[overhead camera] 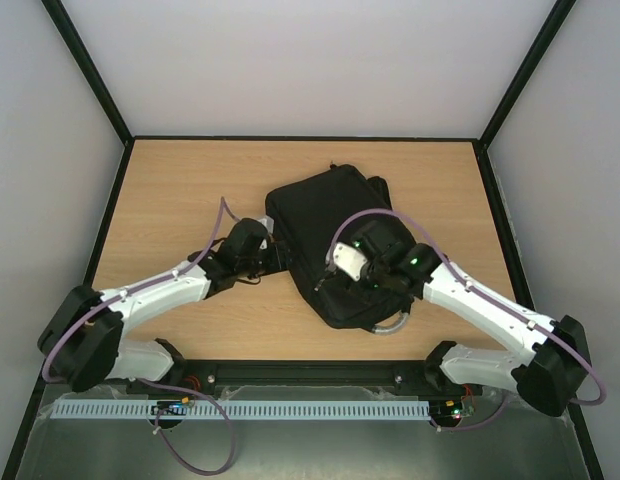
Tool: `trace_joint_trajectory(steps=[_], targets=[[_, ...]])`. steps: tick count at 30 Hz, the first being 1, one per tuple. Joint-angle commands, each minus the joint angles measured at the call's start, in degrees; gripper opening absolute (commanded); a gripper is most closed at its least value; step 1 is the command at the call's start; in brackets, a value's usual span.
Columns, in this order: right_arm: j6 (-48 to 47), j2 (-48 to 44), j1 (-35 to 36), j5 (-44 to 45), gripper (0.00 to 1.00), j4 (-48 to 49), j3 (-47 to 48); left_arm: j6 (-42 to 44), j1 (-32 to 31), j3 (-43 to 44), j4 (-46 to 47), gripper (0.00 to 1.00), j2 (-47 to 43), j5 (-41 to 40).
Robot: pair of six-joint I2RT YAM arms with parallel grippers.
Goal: Pack the student bag
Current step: Adjust the student bag at the center of the board, then zip the student bag at the center of the board.
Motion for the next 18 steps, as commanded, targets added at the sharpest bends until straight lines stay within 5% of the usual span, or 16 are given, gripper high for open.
trace_joint_trajectory(steps=[1,8,18], targets=[[-3.12,-0.98,5.68,0.64,0.47,1.13,-2.15,-4.18,0.70,1.28,3.92,0.65,4.43,0.08],[-6.58,1.80,11.42,5.43,0.46,4.39,-2.74,-6.72,0.63,3.15,9.24,0.55,10.45,1.96],[-10.21,5.37,14.00,9.25,0.51,9.48,-3.11,-6.02,0.54,3.80,9.85,0.06,11.41,1.48]])
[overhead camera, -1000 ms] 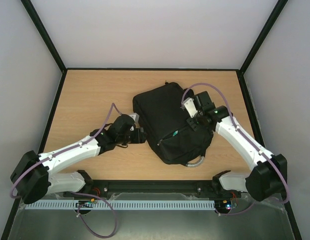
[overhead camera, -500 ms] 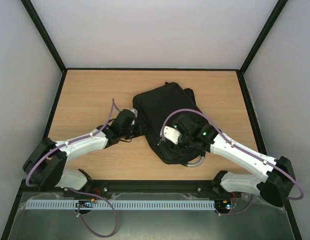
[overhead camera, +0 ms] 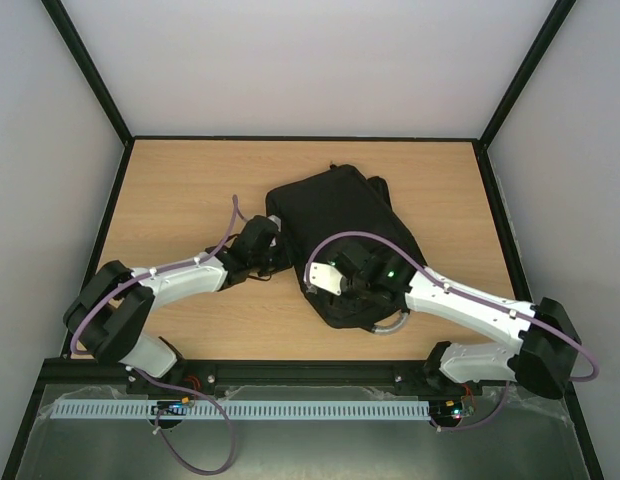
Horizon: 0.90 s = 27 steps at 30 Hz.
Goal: Pack the student bag
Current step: Zip the student bag at the center of the board.
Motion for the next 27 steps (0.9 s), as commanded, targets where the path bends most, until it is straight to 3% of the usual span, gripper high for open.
trace_joint_trajectory(steps=[1,17,27], targets=[[-2.87,1.86,1.22,2.78,0.51,2.41,-0.86,0.18,0.24,1.34,2.80,0.04,-0.41,-0.03],[-2.22,7.47,2.81,4.79,0.51,8.96,-0.44,1.06,-0.42,0.94,1.44,0.02,-4.03,-0.68],[0.24,10.55,2.90,9.82,0.39,12.68,-0.56,1.36,-0.55,0.94,1.22,0.02,-3.99,-0.72]])
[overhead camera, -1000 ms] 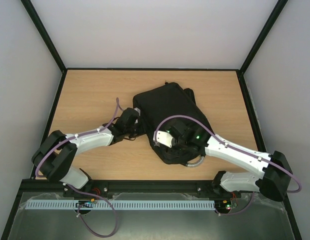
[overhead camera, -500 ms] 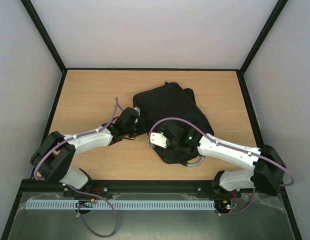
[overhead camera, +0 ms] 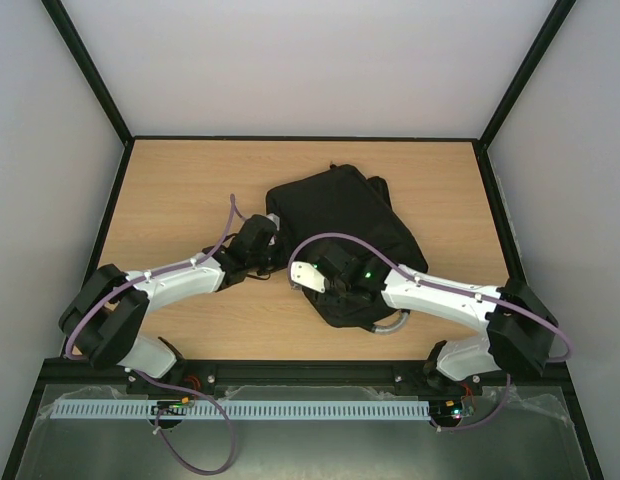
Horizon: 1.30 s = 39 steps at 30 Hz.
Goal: Pack the student bag
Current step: Zip the student bag at the center of the board.
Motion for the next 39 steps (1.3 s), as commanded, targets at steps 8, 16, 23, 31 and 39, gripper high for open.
trace_joint_trajectory(steps=[8,16,23,31,39], targets=[[3.02,0.46,0.47,7.30,0.11,1.24,0.72,1.70,-0.36,0.41,1.35,0.02,-2.07,-0.91],[6.78,-3.63,-0.83,6.51,0.01,-2.43,1.10,2.44,-0.36,-1.39,1.31,0.02,-2.15,-1.49],[10.57,-6.09,-6.83,-0.57,0.01,-3.61,0.86,3.66,-0.12,-2.40,0.47,0.02,-2.77,-3.14],[14.42,-5.40,-11.58,-11.75,0.01,-3.60,0.84,4.30,0.79,-2.58,-0.42,0.16,-3.46,-2.89],[18.06,-6.04,-12.52,-17.43,0.01,-1.51,0.74,-5.06,-2.18,-10.59,3.20,0.61,-13.86,-1.47]])
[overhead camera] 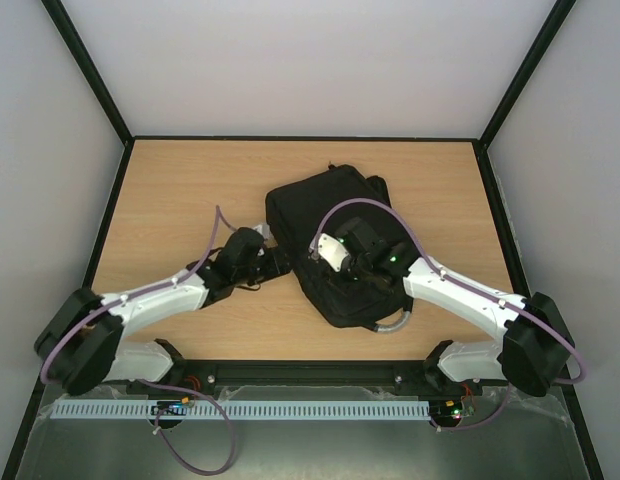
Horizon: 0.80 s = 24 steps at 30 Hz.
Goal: Pack the student bag
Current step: Zip the student bag at the center of the board.
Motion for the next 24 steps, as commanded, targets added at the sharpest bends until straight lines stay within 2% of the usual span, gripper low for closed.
trace_joint_trajectory(steps=[1,7,12,19,21,24], targets=[[3.17,-1.11,-0.86,-3.32,0.01,0.34,0.46,-7.22,-2.40,-5.66,3.76,0.62,-7.86,0.03],[6.12,0.03,-0.96,-6.87,0.01,2.12,0.98,-13.38,-7.53,-8.36,10.32,0.62,-9.59,-2.85],[8.72,2.28,-0.96,-12.19,0.01,1.96,4.04,-16.58,-10.98,-7.38,12.97,0.60,-4.84,-5.43],[10.63,4.81,-1.00,-14.30,0.01,3.17,5.22,-21.38,-13.64,-6.44,16.83,0.53,2.34,-6.41],[10.62,5.07,-0.96,-14.32,0.01,3.06,5.19,-21.58,-14.09,-6.24,18.13,0.47,3.67,-6.56],[10.55,4.32,-0.98,-12.42,0.01,3.40,4.42,-21.67,-14.20,-6.11,18.75,0.28,4.51,-7.05]])
